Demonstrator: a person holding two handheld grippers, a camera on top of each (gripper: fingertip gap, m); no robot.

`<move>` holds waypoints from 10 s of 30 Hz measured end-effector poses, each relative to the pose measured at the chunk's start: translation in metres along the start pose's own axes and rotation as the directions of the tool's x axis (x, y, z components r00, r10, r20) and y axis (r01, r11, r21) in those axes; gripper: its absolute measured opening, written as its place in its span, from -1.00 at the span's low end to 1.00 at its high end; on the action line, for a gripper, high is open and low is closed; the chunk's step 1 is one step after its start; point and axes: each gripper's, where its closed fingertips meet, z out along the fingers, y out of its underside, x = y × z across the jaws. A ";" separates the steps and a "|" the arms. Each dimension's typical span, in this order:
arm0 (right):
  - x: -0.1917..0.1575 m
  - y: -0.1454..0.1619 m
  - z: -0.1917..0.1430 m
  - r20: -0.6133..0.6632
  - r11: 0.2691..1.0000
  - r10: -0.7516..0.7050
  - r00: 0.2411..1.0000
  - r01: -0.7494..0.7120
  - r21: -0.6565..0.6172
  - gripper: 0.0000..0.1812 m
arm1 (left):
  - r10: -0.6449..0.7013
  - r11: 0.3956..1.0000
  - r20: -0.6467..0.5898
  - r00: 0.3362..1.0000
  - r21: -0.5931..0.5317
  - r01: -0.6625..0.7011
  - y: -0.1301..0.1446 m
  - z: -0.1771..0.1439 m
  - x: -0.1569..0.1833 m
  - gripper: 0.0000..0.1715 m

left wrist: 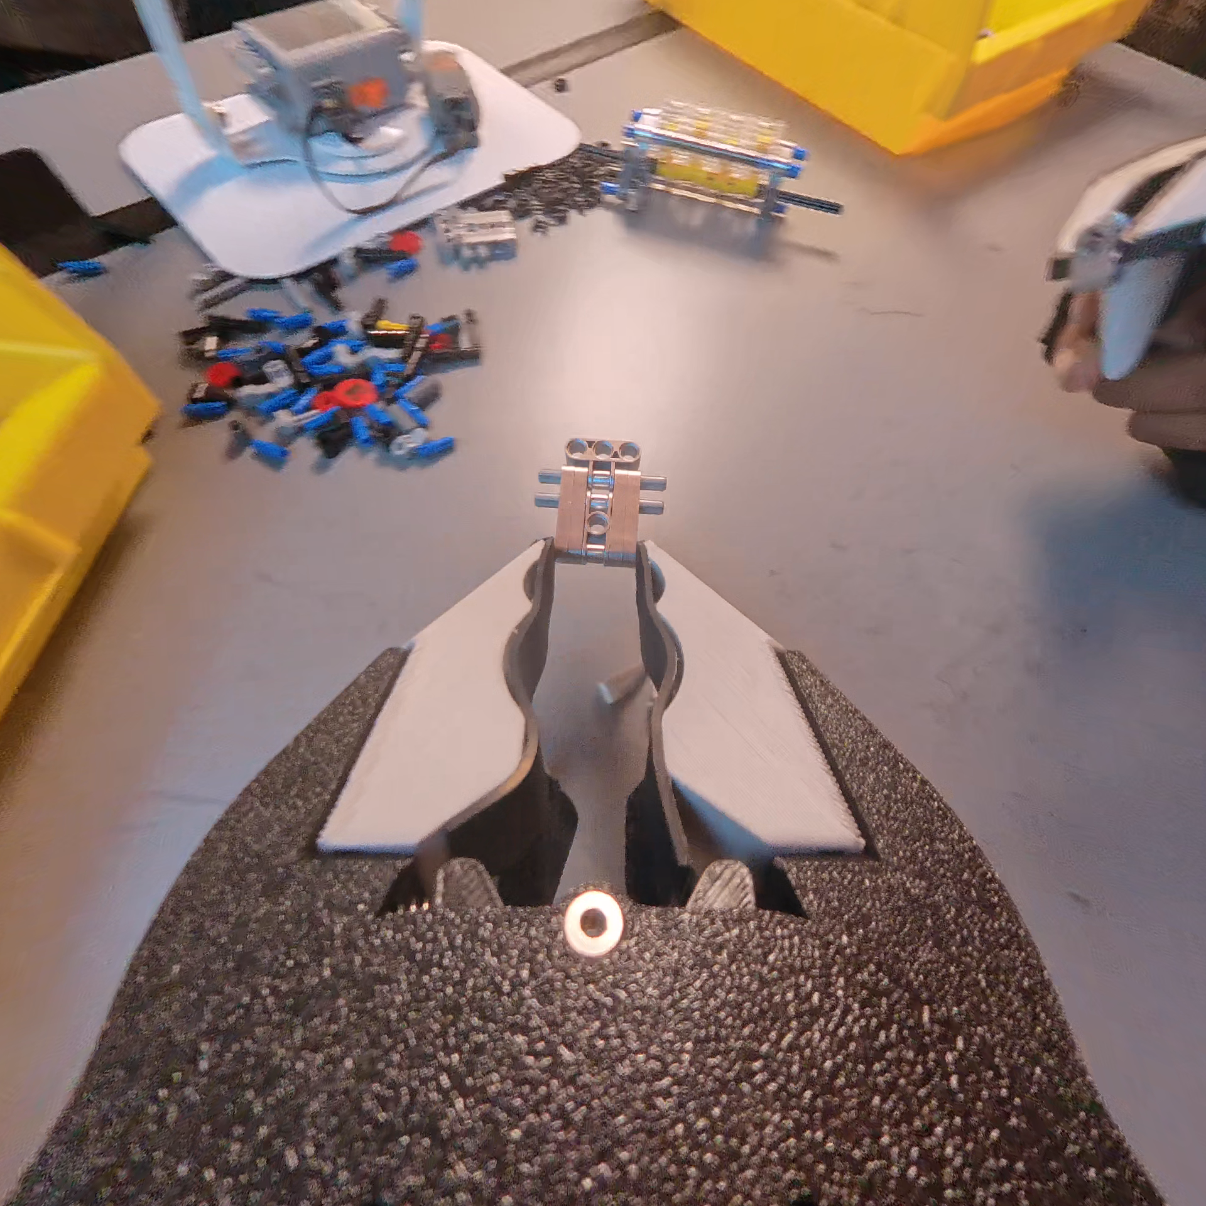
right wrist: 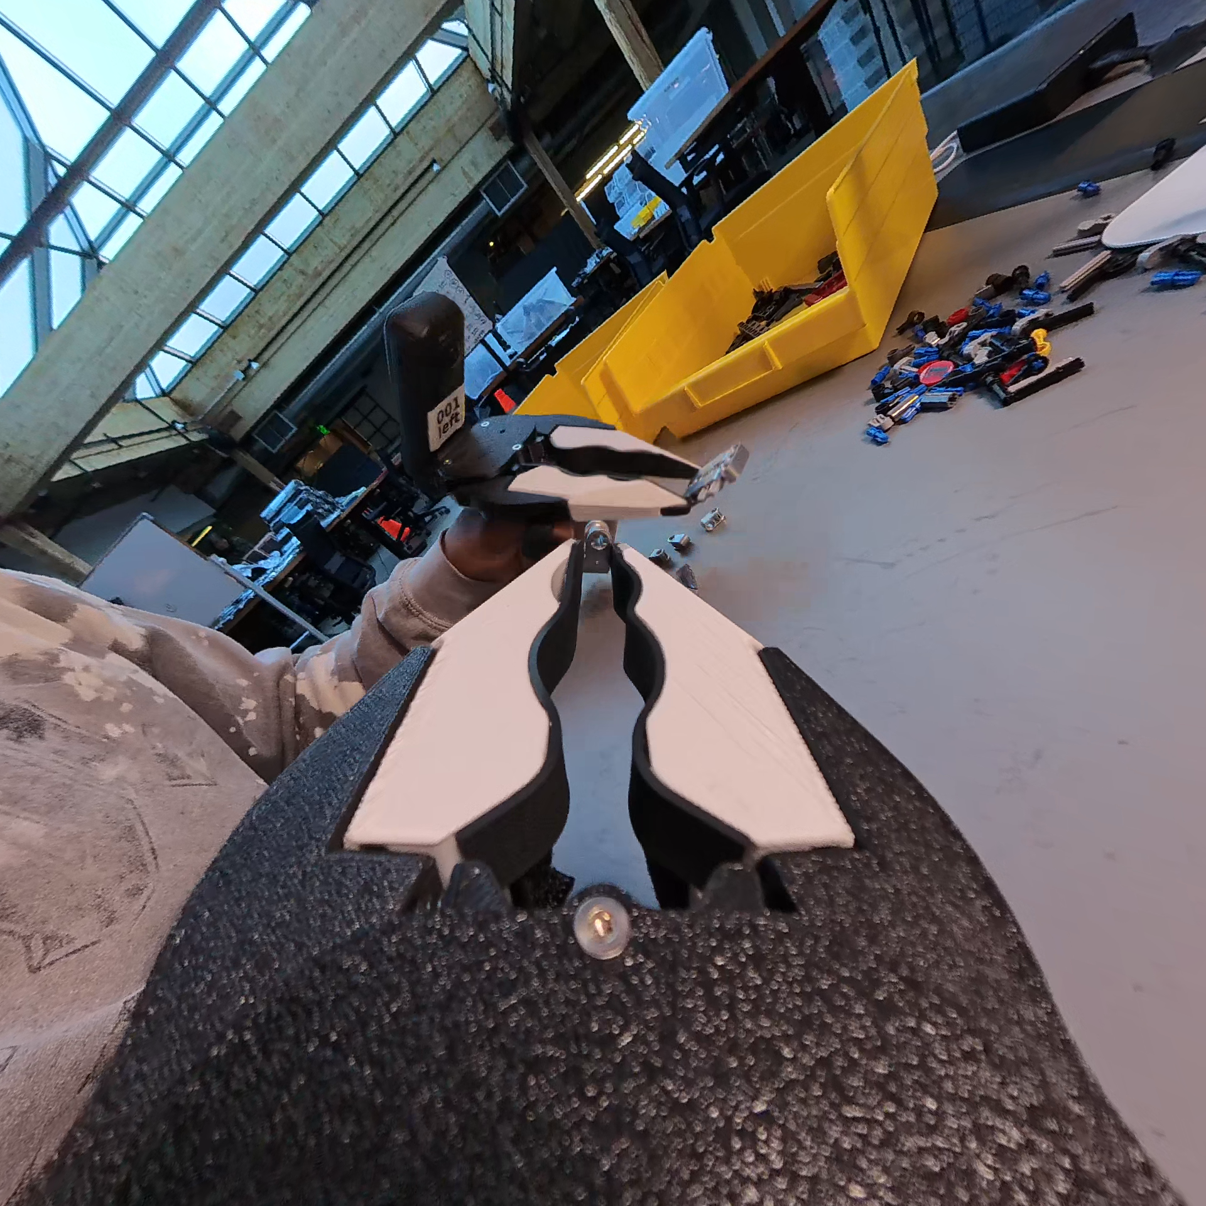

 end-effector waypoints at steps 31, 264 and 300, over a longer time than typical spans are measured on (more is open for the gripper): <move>-0.001 0.002 0.002 -0.017 0.996 -0.087 0.996 0.086 -0.019 -0.92 | 0.109 0.994 -0.433 0.895 0.046 -0.098 -0.015 0.014 0.094 -0.77; -0.005 0.121 -0.016 0.179 0.331 -0.610 0.772 0.453 -0.828 -0.93 | 0.259 0.946 -0.613 0.747 0.006 -0.323 0.037 -0.004 0.166 -1.00; -0.001 0.121 -0.018 0.119 0.417 -0.566 0.815 0.408 -0.812 -0.93 | 0.315 0.927 -0.565 0.762 0.010 -0.376 0.040 0.000 0.157 -0.77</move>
